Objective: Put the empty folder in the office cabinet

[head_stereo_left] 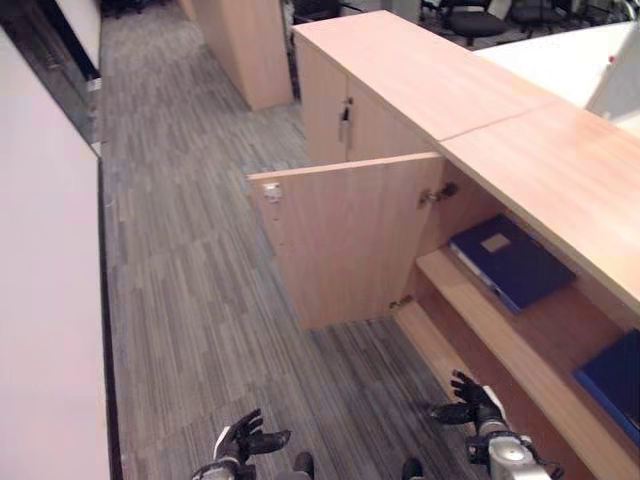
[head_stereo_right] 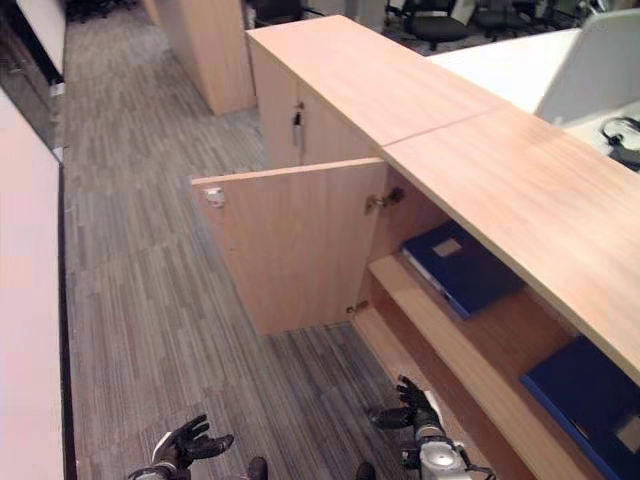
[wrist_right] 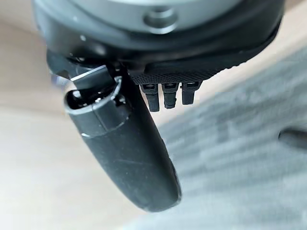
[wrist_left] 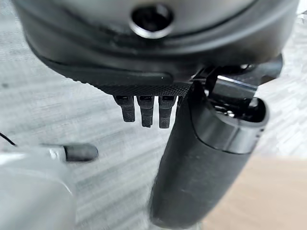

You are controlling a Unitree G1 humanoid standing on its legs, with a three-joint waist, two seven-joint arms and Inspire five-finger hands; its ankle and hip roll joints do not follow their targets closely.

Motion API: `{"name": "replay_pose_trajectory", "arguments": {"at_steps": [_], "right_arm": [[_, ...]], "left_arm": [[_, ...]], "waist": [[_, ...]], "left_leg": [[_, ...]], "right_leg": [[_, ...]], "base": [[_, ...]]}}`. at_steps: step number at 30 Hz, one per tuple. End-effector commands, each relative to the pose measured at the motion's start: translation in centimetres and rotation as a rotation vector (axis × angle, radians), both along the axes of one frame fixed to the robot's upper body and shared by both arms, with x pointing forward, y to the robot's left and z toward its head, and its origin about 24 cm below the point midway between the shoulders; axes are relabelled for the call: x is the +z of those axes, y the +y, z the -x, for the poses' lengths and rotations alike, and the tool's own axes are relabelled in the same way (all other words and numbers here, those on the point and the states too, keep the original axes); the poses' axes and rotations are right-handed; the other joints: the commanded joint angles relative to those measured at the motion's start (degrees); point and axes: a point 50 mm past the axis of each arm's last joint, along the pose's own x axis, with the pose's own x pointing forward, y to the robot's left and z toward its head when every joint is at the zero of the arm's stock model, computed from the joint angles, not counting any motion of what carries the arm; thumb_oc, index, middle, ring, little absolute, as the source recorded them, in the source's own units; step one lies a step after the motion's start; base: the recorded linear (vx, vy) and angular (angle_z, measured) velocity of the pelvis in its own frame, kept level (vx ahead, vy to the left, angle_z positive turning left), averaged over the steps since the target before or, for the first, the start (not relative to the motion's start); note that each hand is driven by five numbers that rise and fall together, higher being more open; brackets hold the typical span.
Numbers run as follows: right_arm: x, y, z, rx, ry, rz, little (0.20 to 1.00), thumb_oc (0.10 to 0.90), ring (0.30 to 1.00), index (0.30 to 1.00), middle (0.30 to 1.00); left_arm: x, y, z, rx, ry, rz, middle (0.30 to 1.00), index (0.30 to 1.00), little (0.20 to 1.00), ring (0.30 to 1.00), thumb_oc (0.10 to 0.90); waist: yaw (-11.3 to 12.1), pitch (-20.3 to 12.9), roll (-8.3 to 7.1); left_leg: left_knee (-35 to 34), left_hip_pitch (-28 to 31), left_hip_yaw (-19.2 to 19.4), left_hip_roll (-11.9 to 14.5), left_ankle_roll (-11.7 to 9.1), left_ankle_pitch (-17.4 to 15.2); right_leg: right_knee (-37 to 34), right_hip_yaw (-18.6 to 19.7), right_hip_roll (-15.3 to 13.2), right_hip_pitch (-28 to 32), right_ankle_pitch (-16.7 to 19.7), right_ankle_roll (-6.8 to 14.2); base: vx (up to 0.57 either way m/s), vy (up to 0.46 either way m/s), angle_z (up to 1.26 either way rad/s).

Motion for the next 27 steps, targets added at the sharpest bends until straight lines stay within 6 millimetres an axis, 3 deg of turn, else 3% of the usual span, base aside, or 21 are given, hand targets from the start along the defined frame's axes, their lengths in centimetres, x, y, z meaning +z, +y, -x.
{"name": "replay_pose_trajectory", "arguments": {"at_steps": [1,14,15,18,19,20,21,22,23,27], "right_arm": [[2.7,-1.3,-2.8,0.05,-0.154,0.066,0.9,0.8,0.9,0.9,0.9],[1.7,-1.1,-1.8,0.048,-0.091,0.049,0.9,0.8,0.9,0.9,0.9],[1.6,-1.0,-1.7,0.049,-0.088,0.046,0.9,0.8,0.9,0.9,0.9],[1.1,-0.7,-1.5,0.056,-0.061,0.044,0.9,0.8,0.9,0.9,0.9],[0.8,-0.8,-1.0,0.039,-0.044,0.037,0.9,0.8,0.9,0.9,0.9],[0.5,-1.3,-0.5,0.021,-0.027,0.039,0.9,0.8,0.9,0.9,0.9],[0.5,-1.5,-0.3,0.01,-0.022,0.042,0.9,0.8,0.9,0.9,0.9],[0.2,-2.2,0.1,-0.02,-0.001,0.055,0.9,0.8,0.9,0.9,0.9],[-0.1,-2.6,1.1,-0.041,0.019,0.055,0.9,0.8,0.9,0.9,0.9],[-0.4,-3.8,2.6,-0.07,0.051,0.061,0.9,0.8,0.9,0.9,0.9]], "left_arm": [[0.8,1.0,-1.4,-0.066,-0.041,-0.054,0.9,0.9,0.9,0.9,0.8],[0.8,2.4,-1.0,-0.145,0.033,-0.117,0.9,0.9,0.9,0.9,0.8],[0.8,2.5,-1.0,-0.149,0.035,-0.122,0.9,0.9,0.9,0.9,0.8],[1.0,3.1,-0.9,-0.138,0.03,-0.136,0.9,0.9,0.9,0.9,0.8],[1.0,3.1,-0.8,-0.132,0.025,-0.131,0.9,0.9,0.9,0.9,0.8],[1.1,3.0,-1.0,-0.141,0.017,-0.125,0.9,0.9,0.9,0.9,0.8],[1.2,3.0,-1.2,-0.144,0.013,-0.125,0.9,0.9,0.9,0.9,0.8],[1.3,2.8,-1.8,-0.155,0.004,-0.13,0.9,0.9,0.9,0.9,0.8],[1.2,2.4,-2.0,-0.177,0.001,-0.126,0.9,0.9,0.9,0.9,0.8],[0.9,1.6,-1.8,-0.164,-0.002,-0.096,0.9,0.9,0.9,0.9,0.8]], "waist": [[1.0,-2.6,0.57],[1.8,-3.6,-1.62],[1.7,-3.6,-1.59],[0.8,-1.1,0.49],[0.0,-0.7,1.0],[-0.9,-0.6,0.8],[-1.4,-0.4,0.65],[-2.5,-0.3,0.75],[-3.4,-0.9,0.29],[-4.6,-2.8,1.35]], "left_leg": [[4.8,-3.8,-3.5,4.5,-3.6,-4.9],[4.6,-5.4,-5.2,-0.6,-0.6,-7.0],[4.5,-5.2,-5.1,-0.9,-0.2,-7.1],[-0.2,-0.4,-3.2,-0.6,2.2,-6.5],[-1.0,1.6,-3.7,-0.5,2.4,-6.9],[-0.9,1.9,-4.5,-1.1,2.5,-7.2],[-1.0,2.2,-5.0,-1.5,2.5,-7.4],[-1.3,3.2,-5.7,-1.6,2.2,-8.2],[-1.0,3.3,-6.5,-2.2,1.7,-8.6],[0.0,3.5,-6.8,-0.9,0.0,-9.4]], "right_leg": [[5.2,-1.5,3.6,-0.6,-8.7,0.2],[7.2,-1.1,-1.0,-2.6,-7.5,3.0],[8.5,-0.8,-1.2,-3.1,-7.6,3.2],[25.0,2.6,-0.7,-11.8,-4.9,6.3],[25.8,4.1,1.5,-13.6,-5.2,6.1],[21.7,5.9,4.7,-14.2,-7.0,4.6],[19.3,6.9,6.0,-15.1,-6.8,3.8],[14.1,6.1,6.6,-16.9,-4.7,3.1],[10.0,6.3,5.8,-14.7,-3.8,2.5],[7.6,7.9,6.9,-11.6,-3.8,1.0]], "base": [[0.06,0.1,0.13],[0.03,0.131,0.12],[0.03,0.168,0.0],[0.06,0.23,-0.2],[0.24,0.073,-0.74],[0.27,-0.012,-0.65],[0.29,-0.102,-0.36],[0.27,-0.168,0.19],[0.25,-0.178,0.64],[0.2,-0.177,0.89]]}}
